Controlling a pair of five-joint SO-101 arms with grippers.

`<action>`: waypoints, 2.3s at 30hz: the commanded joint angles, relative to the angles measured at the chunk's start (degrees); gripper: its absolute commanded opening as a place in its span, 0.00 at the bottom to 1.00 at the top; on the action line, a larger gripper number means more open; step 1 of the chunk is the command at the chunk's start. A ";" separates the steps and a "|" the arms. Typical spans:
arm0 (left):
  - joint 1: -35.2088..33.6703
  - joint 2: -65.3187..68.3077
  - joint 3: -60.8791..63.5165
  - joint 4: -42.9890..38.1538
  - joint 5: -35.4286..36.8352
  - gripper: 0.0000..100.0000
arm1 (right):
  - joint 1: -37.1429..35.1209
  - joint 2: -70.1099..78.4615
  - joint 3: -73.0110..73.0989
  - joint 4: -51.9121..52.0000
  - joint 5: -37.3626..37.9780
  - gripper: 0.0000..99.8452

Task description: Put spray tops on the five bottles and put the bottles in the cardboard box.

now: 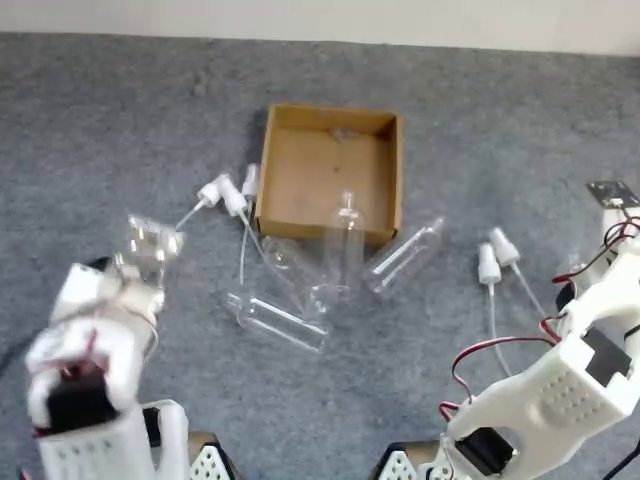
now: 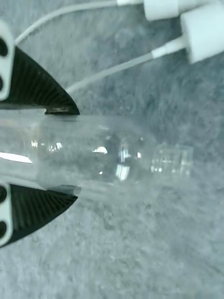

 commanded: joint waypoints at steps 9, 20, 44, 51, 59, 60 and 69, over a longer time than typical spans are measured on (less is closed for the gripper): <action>7.78 69.14 -51.56 3.43 -0.44 0.11 | 4.00 -0.84 -3.38 -1.10 1.67 0.04; 12.97 107.65 -89.45 5.45 -0.44 0.17 | 4.00 -0.84 -2.86 -1.10 4.22 0.04; 11.65 130.86 -106.59 10.29 -0.09 0.01 | 4.00 -0.84 -2.86 -0.66 4.40 0.04; 9.45 125.14 -118.55 28.57 4.57 0.00 | 4.62 -0.84 -2.86 -0.57 4.22 0.04; 7.43 111.16 -100.97 32.26 6.51 0.00 | 5.32 -0.84 -2.86 -0.57 4.22 0.04; 7.60 108.18 -96.22 32.18 6.24 0.00 | 5.32 -0.84 -2.86 -0.57 4.22 0.05; 10.95 84.09 -58.95 19.34 6.59 0.00 | 5.49 -0.92 -2.77 -0.04 4.13 0.07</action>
